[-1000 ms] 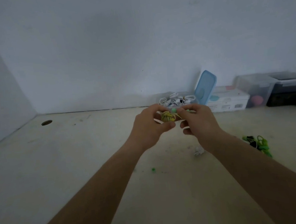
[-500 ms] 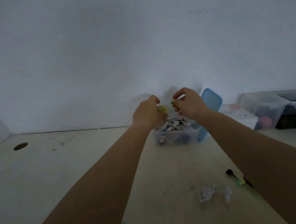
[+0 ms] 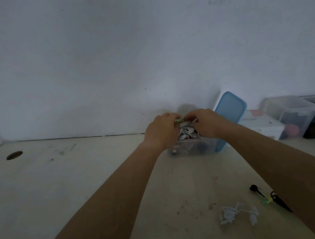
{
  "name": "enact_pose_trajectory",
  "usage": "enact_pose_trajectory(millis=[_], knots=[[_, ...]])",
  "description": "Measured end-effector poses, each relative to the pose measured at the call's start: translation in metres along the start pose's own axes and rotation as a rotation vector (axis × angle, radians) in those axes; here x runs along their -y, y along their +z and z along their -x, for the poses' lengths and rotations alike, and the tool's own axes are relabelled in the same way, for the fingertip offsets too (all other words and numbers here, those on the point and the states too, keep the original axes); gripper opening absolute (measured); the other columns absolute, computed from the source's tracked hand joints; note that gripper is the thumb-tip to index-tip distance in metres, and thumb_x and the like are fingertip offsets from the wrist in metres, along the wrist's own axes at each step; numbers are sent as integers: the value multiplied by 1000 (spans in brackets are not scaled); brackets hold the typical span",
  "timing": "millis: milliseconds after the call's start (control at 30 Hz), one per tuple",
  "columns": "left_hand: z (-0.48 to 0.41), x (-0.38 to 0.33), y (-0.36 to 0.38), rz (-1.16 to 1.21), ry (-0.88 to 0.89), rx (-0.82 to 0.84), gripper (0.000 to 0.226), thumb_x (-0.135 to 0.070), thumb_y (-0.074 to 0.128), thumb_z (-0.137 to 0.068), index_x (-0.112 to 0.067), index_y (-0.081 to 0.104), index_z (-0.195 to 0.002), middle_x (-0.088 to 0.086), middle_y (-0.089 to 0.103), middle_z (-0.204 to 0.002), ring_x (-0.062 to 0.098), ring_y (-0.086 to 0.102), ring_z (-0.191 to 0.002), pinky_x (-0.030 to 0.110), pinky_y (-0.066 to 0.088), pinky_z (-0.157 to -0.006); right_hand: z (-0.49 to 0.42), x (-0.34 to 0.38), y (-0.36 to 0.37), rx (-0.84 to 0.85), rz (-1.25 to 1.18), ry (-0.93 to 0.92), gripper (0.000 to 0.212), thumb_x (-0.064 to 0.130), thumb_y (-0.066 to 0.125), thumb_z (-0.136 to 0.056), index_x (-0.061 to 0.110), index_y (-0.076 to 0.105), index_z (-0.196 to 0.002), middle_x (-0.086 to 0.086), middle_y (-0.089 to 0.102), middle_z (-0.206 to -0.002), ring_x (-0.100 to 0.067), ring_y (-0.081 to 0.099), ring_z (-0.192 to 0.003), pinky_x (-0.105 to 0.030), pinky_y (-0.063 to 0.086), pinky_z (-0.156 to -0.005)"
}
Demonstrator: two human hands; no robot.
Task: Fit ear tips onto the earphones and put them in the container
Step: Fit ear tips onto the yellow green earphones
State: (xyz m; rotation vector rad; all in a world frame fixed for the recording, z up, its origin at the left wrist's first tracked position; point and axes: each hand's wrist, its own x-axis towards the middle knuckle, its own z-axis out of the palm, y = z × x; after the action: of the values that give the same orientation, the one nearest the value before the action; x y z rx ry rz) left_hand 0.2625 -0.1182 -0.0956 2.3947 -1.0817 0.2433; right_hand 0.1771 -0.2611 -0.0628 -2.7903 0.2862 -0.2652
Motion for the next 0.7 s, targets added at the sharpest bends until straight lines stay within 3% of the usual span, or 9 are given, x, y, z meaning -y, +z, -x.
enact_pose_trajectory(millis=[100, 167, 233, 300, 367, 433, 500, 633, 700], knots=[[-2, 0, -1, -47, -15, 74, 32, -30, 43, -96, -28, 64, -121, -1, 66, -118, 25, 60, -102, 44, 49, -89, -2, 1, 3, 91, 109, 34, 42, 1, 47, -86, 19, 69, -116, -9, 69, -112, -28, 62, -100, -39, 52, -87], [-6, 1, -5, -58, -47, 91, 31, -32, 42, -96, -28, 65, -116, -1, 68, -112, 24, 61, -97, 40, 48, -87, -4, 1, 6, 91, 165, 51, 37, 4, 49, -84, 18, 70, -111, -10, 63, -113, -29, 59, -98, -40, 52, -87], [-7, 3, -5, -68, -61, 105, 31, -34, 44, -96, -27, 61, -121, 1, 68, -113, 24, 60, -98, 40, 48, -89, -6, 2, 8, 44, 185, 40, 33, 8, 51, -85, 17, 69, -111, -8, 51, -119, -29, 55, -102, -39, 49, -91], [-6, 5, -3, -45, -63, 112, 38, -34, 46, -96, -25, 52, -132, 1, 67, -120, 24, 59, -106, 42, 47, -93, -7, -1, 9, -3, 106, 7, 30, 5, 54, -84, 18, 67, -108, -4, 52, -116, -24, 56, -101, -36, 49, -87], [-5, 6, -1, -18, -65, 113, 42, -34, 46, -96, -25, 47, -137, 1, 65, -123, 24, 54, -113, 43, 45, -96, -5, -4, 11, -15, 5, -4, 34, 1, 54, -83, 18, 61, -111, -3, 60, -112, -24, 59, -100, -35, 51, -84], [-6, 6, 1, -13, -58, 109, 39, -34, 45, -94, -27, 55, -131, 4, 66, -116, 25, 54, -108, 43, 47, -92, -4, -8, 13, -4, -47, 6, 42, 2, 55, -84, 18, 57, -123, -3, 62, -115, -23, 60, -103, -35, 51, -87], [-8, 7, 2, 10, -51, 103, 38, -34, 45, -91, -31, 60, -125, 3, 68, -114, 24, 57, -104, 44, 49, -90, -6, -11, 15, 13, -14, 6, 46, 4, 54, -85, 19, 58, -128, -6, 59, -119, -25, 59, -106, -34, 49, -89], [-9, 6, 4, 59, -24, 85, 31, -37, 48, -93, -31, 61, -121, -1, 63, -114, 22, 56, -104, 45, 50, -89, -9, -13, 19, -51, -15, -17, 39, 7, 58, -83, 21, 58, -119, -6, 46, -119, -26, 56, -101, -39, 50, -90], [-9, 4, 6, 124, -27, 95, 28, -36, 48, -92, -31, 63, -116, -3, 66, -110, 21, 58, -99, 45, 51, -87, -10, -17, 21, -88, -37, -52, 50, 4, 61, -80, 20, 54, -127, -6, 44, -129, -28, 55, -108, -42, 49, -94]])
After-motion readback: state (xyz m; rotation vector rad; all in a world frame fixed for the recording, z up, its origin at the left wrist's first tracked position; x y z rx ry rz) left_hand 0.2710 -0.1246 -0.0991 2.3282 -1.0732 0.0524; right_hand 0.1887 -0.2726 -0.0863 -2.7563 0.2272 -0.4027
